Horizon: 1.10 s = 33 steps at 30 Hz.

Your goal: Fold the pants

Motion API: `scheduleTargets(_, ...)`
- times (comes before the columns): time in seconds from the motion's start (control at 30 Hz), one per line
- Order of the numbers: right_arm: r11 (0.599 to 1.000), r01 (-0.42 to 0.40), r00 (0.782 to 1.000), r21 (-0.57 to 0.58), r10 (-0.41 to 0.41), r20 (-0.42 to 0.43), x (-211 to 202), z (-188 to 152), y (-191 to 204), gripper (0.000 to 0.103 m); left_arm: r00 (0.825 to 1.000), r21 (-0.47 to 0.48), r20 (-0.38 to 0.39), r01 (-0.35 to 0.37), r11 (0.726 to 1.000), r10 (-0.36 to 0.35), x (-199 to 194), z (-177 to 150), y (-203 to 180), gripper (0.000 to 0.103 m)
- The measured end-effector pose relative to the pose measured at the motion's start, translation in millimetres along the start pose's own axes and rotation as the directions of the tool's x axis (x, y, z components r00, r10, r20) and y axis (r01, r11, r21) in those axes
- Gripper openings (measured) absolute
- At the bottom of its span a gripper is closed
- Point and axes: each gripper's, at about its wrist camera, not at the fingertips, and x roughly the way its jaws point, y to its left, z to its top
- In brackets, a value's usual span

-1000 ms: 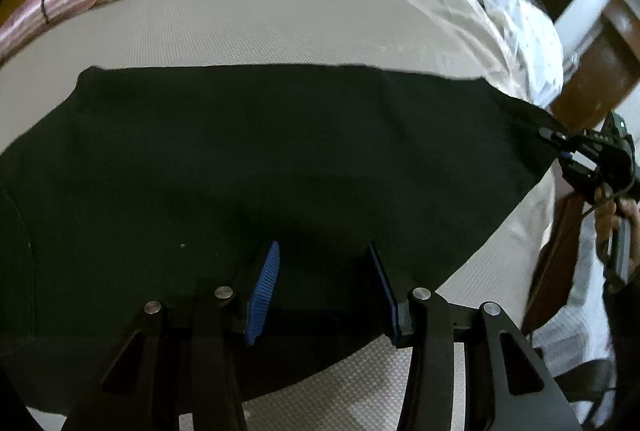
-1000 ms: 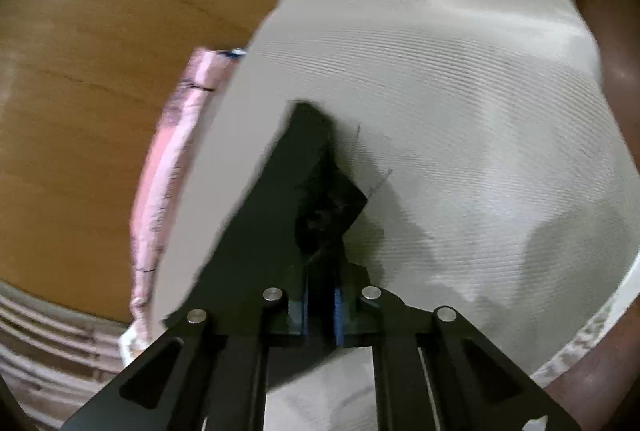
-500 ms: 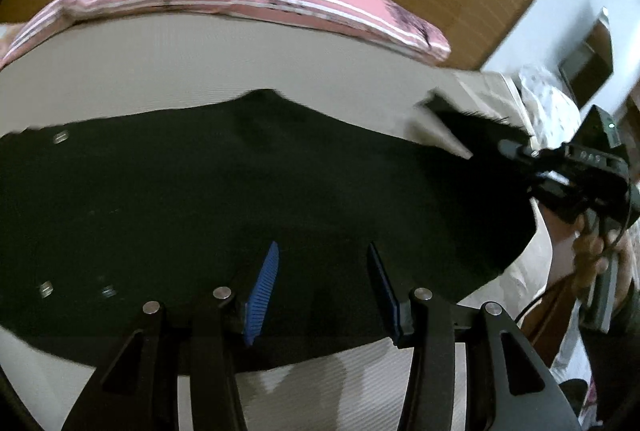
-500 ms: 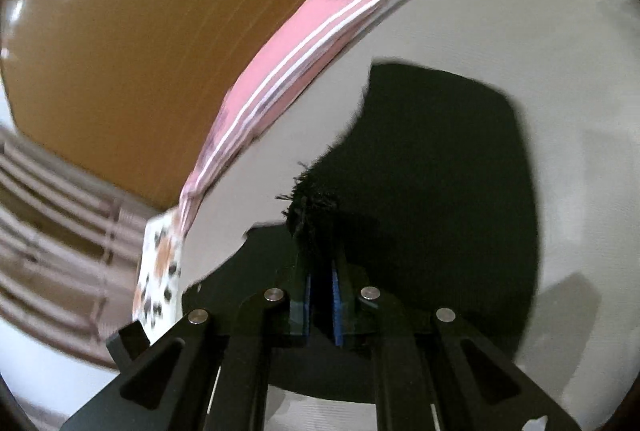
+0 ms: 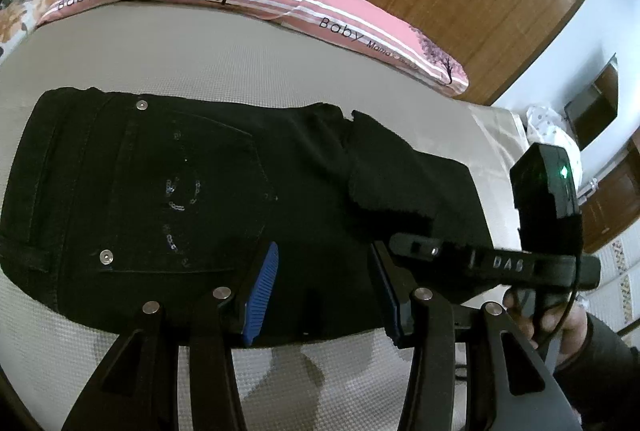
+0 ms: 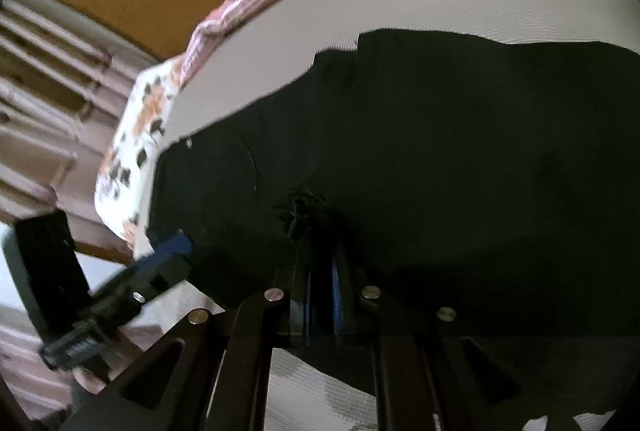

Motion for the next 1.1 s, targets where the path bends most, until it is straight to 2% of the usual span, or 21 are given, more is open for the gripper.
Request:
scheduleTargets(0.17, 0.996, 0.033, 0.999, -0.086, -0.036, -0.034, 0, -10, 11, 0.010, 1.000, 0.012, 0.002, 0.023, 1.000, -0.023, 0, 3, -5, 0.048)
scheduleTargets(0.23, 0.992, 0.042, 0.998, -0.116, -0.048, -0.050, 1, -11, 15, 0.014, 1.000, 0.013, -0.003, 0.030, 0.999, -0.029, 1, 4, -7, 0.048)
scheduleTargets(0.27, 0.992, 0.035, 0.997, -0.122, -0.043, -0.062, 2, -11, 16, 0.020, 0.999, 0.011, -0.010, 0.035, 0.999, -0.035, 2, 5, -8, 0.048)
scheduleTargets(0.3, 0.992, 0.024, 0.997, -0.120, -0.032, -0.071, 1, -12, 16, 0.031, 0.999, 0.007, -0.016, 0.038, 0.999, -0.038, 3, 5, -8, 0.048)
scheduleTargets(0.37, 0.994, 0.008, 0.997, -0.110, -0.015, -0.069, -7, -16, 18, 0.041, 0.998, 0.000, -0.025, 0.050, 0.999, -0.050, 3, 5, -10, 0.048)
scheduleTargets(0.47, 0.995, 0.001, 0.999, -0.104, -0.004, -0.034, -29, -22, 17, 0.043, 0.996, -0.014, -0.043, 0.082, 0.996, -0.083, 3, 4, -12, 0.048)
scheduleTargets(0.57, 0.999, 0.004, 0.999, -0.041, -0.003, 0.032, -57, -23, 2, 0.048, 0.985, -0.060, -0.099, 0.135, 0.989, -0.140, 11, 3, -14, 0.048)
scheduleTargets(0.73, 0.996, 0.009, 0.991, 0.087, -0.020, 0.132, -99, -30, -37, 0.049, 0.967, -0.146, -0.167, 0.171, 0.974, -0.194, 30, 2, -18, 0.048)
scheduleTargets(0.9, 0.982, 0.015, 0.986, 0.186, -0.045, 0.161, -117, -41, -70, 0.050, 0.947, -0.241, -0.221, 0.180, 0.954, -0.234, 47, 0, -16, 0.048)
scheduleTargets(1.1, 0.966, -0.009, 0.986, 0.257, -0.034, 0.163, -116, -47, -91, 0.050, 0.937, -0.306, -0.258, 0.150, 0.940, -0.234, 62, -5, -11, 0.048)
